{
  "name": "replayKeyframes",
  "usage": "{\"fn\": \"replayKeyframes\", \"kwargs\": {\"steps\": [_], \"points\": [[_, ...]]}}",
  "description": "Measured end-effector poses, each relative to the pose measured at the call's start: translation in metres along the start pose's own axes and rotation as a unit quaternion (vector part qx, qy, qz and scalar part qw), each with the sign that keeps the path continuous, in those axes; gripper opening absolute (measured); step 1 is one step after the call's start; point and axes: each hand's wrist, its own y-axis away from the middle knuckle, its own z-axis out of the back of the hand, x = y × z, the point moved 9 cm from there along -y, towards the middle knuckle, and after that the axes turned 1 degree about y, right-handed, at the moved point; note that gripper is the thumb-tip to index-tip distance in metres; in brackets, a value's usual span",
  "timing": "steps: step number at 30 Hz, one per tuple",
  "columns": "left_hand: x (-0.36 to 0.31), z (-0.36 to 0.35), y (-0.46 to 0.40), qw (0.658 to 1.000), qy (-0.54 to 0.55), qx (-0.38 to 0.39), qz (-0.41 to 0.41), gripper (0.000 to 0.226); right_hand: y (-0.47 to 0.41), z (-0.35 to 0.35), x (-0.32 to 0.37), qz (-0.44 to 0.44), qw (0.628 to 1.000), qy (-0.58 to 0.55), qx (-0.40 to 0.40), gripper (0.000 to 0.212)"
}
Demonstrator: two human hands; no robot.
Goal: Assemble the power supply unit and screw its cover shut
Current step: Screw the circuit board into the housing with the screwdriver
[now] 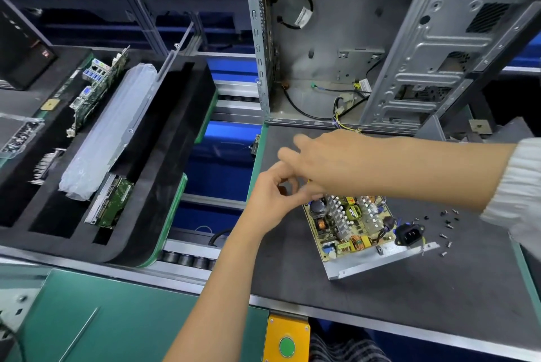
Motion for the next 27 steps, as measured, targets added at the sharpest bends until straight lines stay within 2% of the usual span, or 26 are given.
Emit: {"fn": "replayKeyframes", "kwargs": {"steps": [2, 6, 9, 12, 15, 17, 21, 24, 26, 27], "points": [[0.000, -0.001, 0.000, 1.000, -0.020, 0.021, -0.001, 0.027, 0.001, -0.003, 0.003, 0.041, 0.998, -0.016, 0.041, 0.035], [-0.002, -0.006, 0.000, 0.997, -0.017, 0.072, -0.009, 0.043, 0.000, -0.003, 0.002, 0.040, 0.997, 0.004, 0.059, 0.018], [0.003, -0.009, -0.004, 0.998, -0.015, 0.054, 0.005, 0.041, -0.001, -0.001, 0.005, 0.003, 0.998, 0.040, 0.048, 0.016], [0.002, -0.011, -0.006, 0.999, 0.004, 0.044, -0.010, 0.039, 0.005, 0.000, -0.002, -0.041, 0.998, 0.028, 0.042, 0.011], [-0.001, -0.012, -0.005, 0.997, 0.018, 0.075, -0.012, 0.031, 0.012, -0.003, -0.004, -0.017, 0.999, -0.004, 0.036, 0.030], [-0.001, -0.011, -0.005, 0.996, 0.006, 0.094, -0.012, 0.034, 0.013, -0.008, -0.001, 0.007, 0.998, 0.003, 0.059, 0.034], [-0.005, -0.017, -0.007, 0.996, -0.009, 0.089, -0.018, 0.046, 0.008, -0.007, -0.003, -0.027, 0.998, 0.028, 0.056, 0.018], [-0.006, -0.020, -0.009, 0.997, -0.006, 0.068, -0.030, 0.041, 0.013, -0.004, -0.006, -0.063, 0.997, 0.029, 0.026, 0.009], [-0.001, -0.016, -0.010, 0.998, 0.016, 0.062, -0.010, 0.029, 0.018, -0.004, -0.007, -0.058, 0.998, 0.007, 0.010, 0.022], [0.002, -0.014, -0.010, 0.998, 0.021, 0.066, -0.004, 0.032, 0.019, -0.006, -0.005, -0.039, 0.999, -0.007, 0.014, 0.030]]}}
